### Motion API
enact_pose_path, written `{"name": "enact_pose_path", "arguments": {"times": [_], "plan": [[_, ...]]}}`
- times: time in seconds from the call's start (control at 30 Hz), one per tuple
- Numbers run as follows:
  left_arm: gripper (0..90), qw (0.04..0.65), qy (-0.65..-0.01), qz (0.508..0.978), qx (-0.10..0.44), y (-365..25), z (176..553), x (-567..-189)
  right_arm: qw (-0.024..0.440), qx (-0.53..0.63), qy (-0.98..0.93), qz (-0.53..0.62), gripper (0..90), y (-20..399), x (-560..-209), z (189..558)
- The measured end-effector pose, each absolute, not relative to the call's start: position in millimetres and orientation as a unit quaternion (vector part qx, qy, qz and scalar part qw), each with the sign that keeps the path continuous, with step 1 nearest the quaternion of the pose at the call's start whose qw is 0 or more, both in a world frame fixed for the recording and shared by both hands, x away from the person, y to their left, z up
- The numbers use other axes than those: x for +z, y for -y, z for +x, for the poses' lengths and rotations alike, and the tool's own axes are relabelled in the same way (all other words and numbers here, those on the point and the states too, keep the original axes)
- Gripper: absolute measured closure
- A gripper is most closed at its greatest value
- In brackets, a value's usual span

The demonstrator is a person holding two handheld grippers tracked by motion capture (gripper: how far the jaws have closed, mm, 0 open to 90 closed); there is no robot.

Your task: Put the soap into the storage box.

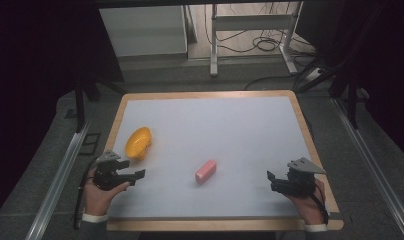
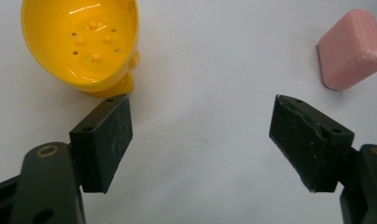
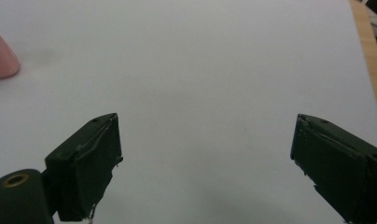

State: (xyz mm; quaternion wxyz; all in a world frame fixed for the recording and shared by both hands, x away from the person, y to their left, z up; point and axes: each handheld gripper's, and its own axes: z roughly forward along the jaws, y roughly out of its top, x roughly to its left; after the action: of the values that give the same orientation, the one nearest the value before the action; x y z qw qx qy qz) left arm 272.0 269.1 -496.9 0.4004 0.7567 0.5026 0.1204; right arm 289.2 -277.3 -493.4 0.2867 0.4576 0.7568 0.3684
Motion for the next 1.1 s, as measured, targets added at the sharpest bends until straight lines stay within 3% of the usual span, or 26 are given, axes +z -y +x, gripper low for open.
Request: {"name": "enact_pose_path", "arguments": {"times": [1.1], "plan": [[24.8, 0.402, -0.504, 0.754, 0.126, -264.4, 263.4, -484.3, 0.279, 0.348, -0.759, 0.474, 12.5, 289.9, -494.1, 293.2]]}}
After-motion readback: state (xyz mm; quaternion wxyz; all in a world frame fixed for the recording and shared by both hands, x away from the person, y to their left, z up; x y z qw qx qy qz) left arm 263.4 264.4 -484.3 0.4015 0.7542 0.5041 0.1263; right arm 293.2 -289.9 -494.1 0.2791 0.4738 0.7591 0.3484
